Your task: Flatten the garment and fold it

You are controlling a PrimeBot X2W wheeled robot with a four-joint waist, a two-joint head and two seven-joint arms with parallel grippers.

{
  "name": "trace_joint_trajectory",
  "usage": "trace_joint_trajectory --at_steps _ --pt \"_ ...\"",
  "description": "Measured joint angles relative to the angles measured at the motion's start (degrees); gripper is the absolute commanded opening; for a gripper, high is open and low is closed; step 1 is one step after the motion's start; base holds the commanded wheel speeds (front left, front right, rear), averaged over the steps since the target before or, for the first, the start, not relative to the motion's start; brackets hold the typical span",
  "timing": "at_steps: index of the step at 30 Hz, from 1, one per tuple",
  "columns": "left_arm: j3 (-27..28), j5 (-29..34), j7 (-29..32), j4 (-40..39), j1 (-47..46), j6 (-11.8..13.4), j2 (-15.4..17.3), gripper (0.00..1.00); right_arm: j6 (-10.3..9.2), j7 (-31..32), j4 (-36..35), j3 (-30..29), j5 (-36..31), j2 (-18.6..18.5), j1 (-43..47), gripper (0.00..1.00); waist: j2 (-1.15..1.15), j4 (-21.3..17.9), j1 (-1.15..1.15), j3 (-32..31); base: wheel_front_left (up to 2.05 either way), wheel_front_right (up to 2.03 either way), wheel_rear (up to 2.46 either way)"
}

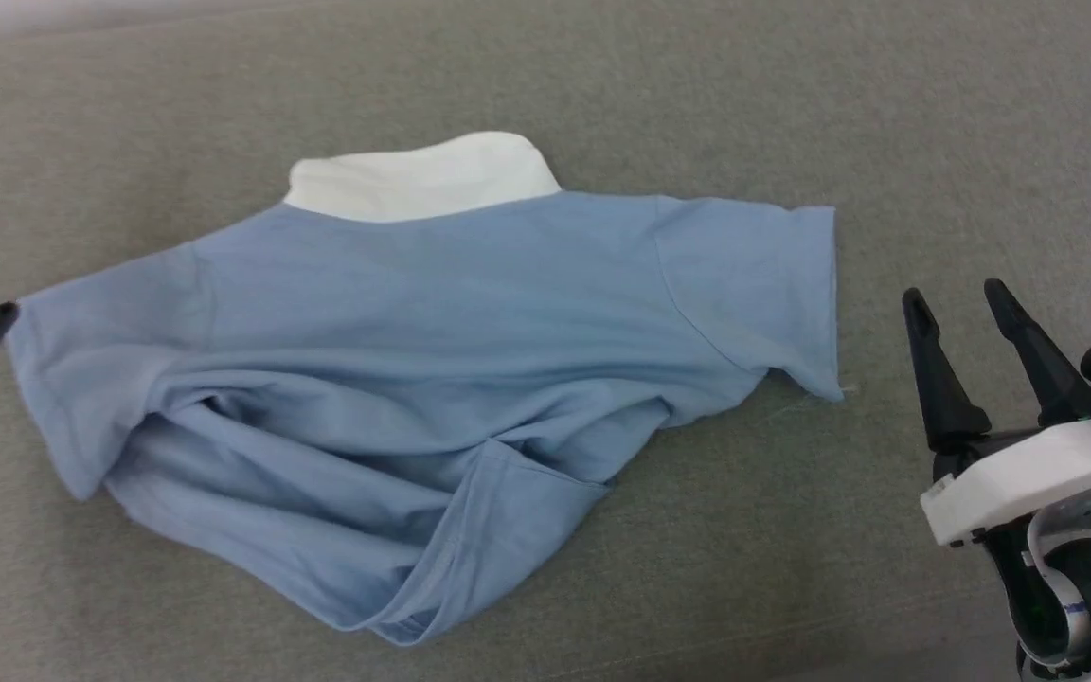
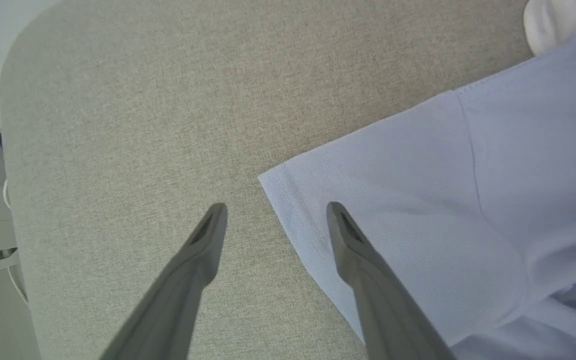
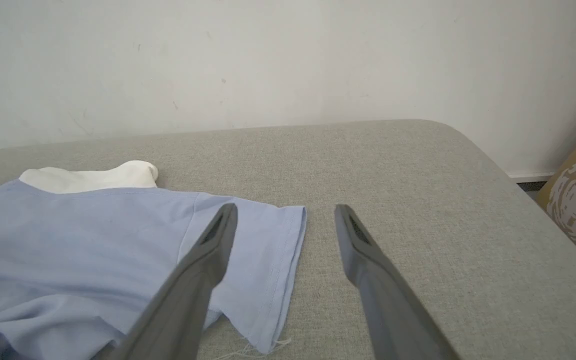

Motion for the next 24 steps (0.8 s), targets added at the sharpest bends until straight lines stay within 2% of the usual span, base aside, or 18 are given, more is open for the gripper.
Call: trace_joint_trajectory --at_steps 6,13,20,21,22,24 --pt "-1.3 -6.1 2.7 2.1 -1.0 0.0 4.5 1.00 0.00 -1.5 -0.1 0.0 0.0 1.0 -0.1 1.00 0.00 -3.2 0.00 4.3 0.00 0.00 0.00" --pt "-3.0 -9.3 3.5 4.3 -1.3 0.0 7.0 1.00 -0.01 -2.1 0.3 -0.2 -0.1 1.5 -0.1 1.00 0.00 -5.4 -0.02 7.8 0.00 0.00 0.00" --pt "-5.1 -11.5 3.1 3.5 -2.3 0.0 8.9 1.00 0.00 -2.1 0.3 -0.6 -0.8 1.7 -0.5 1.00 0.00 -5.4 -0.02 9.3 0.00 0.00 0.00" --pt "-5.3 -12.2 3.0 3.5 -2.4 0.0 9.0 0.63 -0.01 -2.0 0.3 -0.7 -1.0 1.7 -0.5 1.00 0.00 -5.3 -0.02 9.4 0.00 0.00 0.00" --pt "-5.5 -13.1 2.9 3.5 -2.6 0.0 9.0 0.00 0.00 -2.0 0.3 -0.7 -1.1 1.7 -0.6 1.00 0.00 -5.2 -0.02 9.5 0.00 0.00 0.00" --pt "-5.7 -14.5 2.1 3.5 -2.7 0.0 8.9 0.00 0.00 -2.0 0.3 -0.8 -1.3 1.7 -0.7 1.00 0.00 -4.8 -0.02 9.7 0.00 0.00 0.00"
